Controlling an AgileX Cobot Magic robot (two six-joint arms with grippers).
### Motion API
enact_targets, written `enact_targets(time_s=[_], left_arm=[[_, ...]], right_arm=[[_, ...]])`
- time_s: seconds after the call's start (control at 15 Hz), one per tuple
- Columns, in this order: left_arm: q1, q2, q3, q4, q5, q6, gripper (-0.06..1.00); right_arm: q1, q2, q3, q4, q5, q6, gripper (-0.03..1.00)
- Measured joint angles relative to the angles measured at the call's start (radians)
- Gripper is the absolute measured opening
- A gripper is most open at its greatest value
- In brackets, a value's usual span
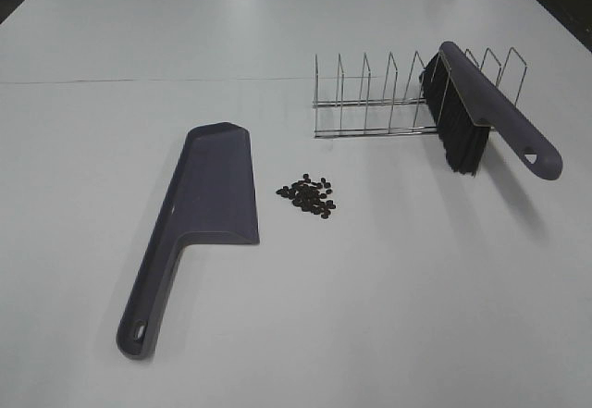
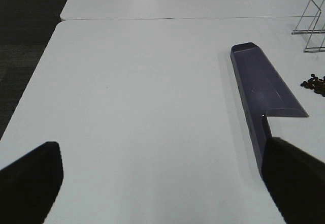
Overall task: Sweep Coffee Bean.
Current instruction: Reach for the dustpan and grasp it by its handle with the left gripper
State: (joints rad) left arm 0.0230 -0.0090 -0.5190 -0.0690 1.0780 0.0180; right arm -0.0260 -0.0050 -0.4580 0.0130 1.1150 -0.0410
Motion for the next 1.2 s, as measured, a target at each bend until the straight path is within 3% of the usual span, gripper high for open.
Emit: enact_targets(time_s=[1.2], left_arm=[[0.000,0.000,0.000,0.000,0.000,-0.003,0.99]], right_arm=[[0.000,0.000,0.000,0.000,0.000,0.000,0.66]])
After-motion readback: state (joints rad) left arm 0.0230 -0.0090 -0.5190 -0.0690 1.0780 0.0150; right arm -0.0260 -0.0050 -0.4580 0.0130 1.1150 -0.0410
